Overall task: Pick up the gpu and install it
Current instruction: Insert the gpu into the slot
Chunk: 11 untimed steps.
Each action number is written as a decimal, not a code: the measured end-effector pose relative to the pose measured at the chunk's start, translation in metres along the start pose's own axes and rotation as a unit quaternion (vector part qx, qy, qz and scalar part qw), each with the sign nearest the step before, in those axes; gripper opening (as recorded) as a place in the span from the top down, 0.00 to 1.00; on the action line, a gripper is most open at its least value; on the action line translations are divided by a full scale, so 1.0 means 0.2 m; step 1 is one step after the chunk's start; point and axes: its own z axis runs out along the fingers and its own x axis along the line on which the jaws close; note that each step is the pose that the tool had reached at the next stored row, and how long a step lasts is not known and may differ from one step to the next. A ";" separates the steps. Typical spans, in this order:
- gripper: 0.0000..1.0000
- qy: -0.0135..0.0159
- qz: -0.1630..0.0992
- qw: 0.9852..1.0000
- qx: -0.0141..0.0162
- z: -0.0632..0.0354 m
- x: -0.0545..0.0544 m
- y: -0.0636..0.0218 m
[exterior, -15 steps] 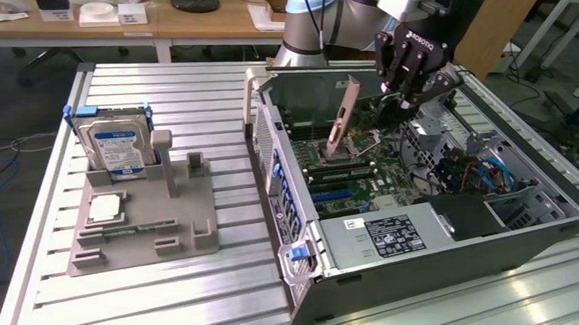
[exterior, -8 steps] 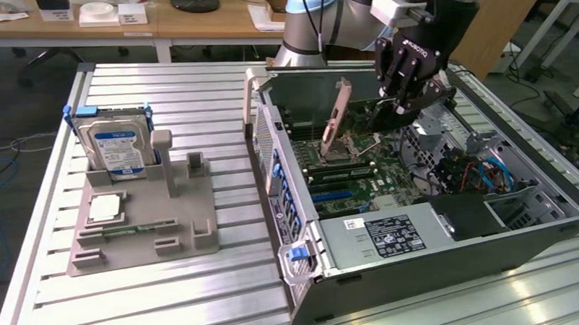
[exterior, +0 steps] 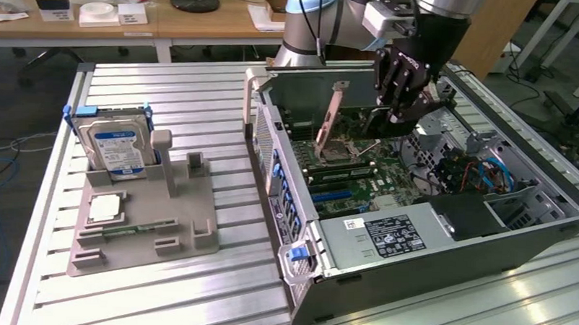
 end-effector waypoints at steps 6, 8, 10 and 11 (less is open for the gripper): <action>0.72 -0.001 0.032 0.999 0.004 0.043 0.00 0.011; 0.72 -0.002 0.032 0.999 0.014 0.048 0.00 0.016; 0.72 -0.002 0.032 0.999 0.019 0.062 0.00 0.016; 0.72 -0.002 0.031 0.999 0.019 0.071 0.00 0.016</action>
